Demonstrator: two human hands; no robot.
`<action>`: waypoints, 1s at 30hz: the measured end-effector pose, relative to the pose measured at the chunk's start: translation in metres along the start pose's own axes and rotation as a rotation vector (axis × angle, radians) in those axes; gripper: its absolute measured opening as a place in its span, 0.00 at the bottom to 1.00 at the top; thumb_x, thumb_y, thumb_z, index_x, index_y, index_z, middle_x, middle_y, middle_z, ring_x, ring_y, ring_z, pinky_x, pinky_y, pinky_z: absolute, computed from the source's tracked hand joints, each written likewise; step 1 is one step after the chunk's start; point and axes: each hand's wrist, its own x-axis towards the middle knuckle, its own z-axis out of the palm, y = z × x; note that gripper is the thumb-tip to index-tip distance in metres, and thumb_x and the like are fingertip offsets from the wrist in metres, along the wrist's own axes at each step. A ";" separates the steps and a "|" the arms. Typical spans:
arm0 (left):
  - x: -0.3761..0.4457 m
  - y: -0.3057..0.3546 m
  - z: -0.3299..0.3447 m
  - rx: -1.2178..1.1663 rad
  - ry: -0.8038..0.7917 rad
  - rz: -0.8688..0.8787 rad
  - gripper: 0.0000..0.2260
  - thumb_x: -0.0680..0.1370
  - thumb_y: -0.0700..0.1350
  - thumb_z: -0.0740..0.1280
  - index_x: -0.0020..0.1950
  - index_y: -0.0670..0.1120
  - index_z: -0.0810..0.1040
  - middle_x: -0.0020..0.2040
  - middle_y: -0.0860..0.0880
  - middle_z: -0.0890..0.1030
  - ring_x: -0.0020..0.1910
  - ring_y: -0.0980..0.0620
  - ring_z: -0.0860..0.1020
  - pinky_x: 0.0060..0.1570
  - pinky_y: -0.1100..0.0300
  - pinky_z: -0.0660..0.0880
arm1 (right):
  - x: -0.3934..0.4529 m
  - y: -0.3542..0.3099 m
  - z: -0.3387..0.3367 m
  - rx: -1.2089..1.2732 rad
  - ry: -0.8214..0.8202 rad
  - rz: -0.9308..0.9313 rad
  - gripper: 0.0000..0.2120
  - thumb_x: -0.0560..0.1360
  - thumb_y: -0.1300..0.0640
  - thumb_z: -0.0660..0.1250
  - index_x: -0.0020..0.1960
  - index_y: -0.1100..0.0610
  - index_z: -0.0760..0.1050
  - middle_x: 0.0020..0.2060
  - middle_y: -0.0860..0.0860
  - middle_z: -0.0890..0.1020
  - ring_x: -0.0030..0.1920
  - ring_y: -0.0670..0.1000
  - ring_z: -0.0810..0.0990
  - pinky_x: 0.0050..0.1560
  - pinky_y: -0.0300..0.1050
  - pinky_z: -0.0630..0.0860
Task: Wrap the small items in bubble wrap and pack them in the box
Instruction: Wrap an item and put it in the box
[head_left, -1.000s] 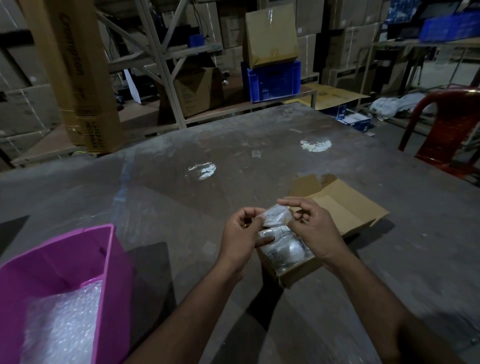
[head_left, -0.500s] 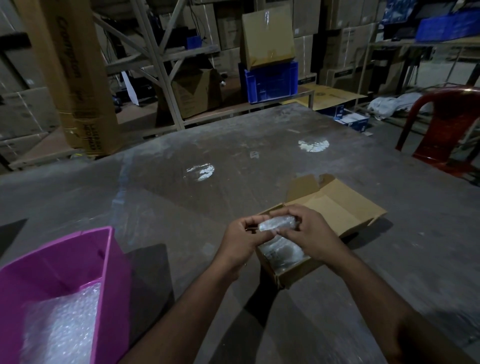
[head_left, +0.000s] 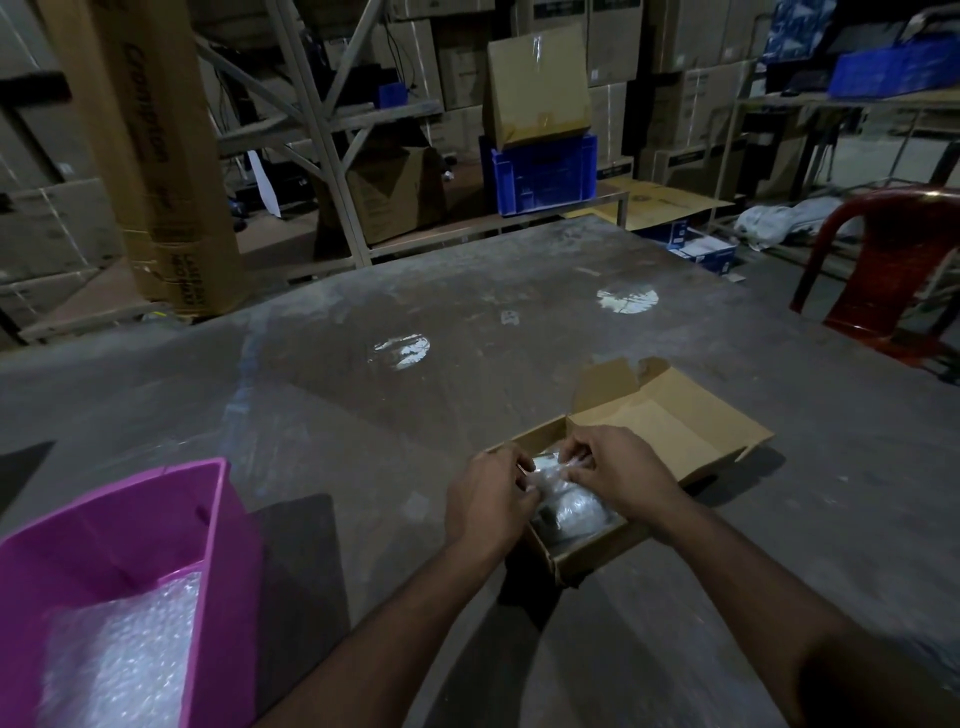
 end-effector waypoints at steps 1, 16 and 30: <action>0.000 0.000 0.002 0.032 -0.008 0.008 0.06 0.74 0.52 0.71 0.49 0.55 0.80 0.47 0.57 0.82 0.53 0.54 0.78 0.45 0.56 0.76 | 0.000 0.000 0.001 -0.023 0.002 -0.005 0.10 0.72 0.53 0.76 0.44 0.42 0.76 0.41 0.40 0.78 0.44 0.42 0.78 0.42 0.40 0.74; 0.004 0.004 0.007 0.282 -0.084 0.130 0.07 0.76 0.43 0.67 0.50 0.45 0.83 0.51 0.46 0.82 0.58 0.46 0.76 0.46 0.55 0.74 | 0.011 -0.015 -0.003 -0.474 -0.136 -0.114 0.12 0.79 0.58 0.63 0.52 0.46 0.84 0.50 0.47 0.82 0.58 0.50 0.73 0.54 0.50 0.69; 0.006 -0.003 0.011 0.327 -0.173 0.218 0.09 0.76 0.48 0.65 0.50 0.47 0.84 0.51 0.47 0.83 0.56 0.45 0.75 0.53 0.51 0.76 | 0.001 -0.014 -0.006 -0.600 -0.256 -0.139 0.21 0.79 0.63 0.60 0.65 0.46 0.79 0.62 0.50 0.79 0.66 0.53 0.69 0.56 0.54 0.65</action>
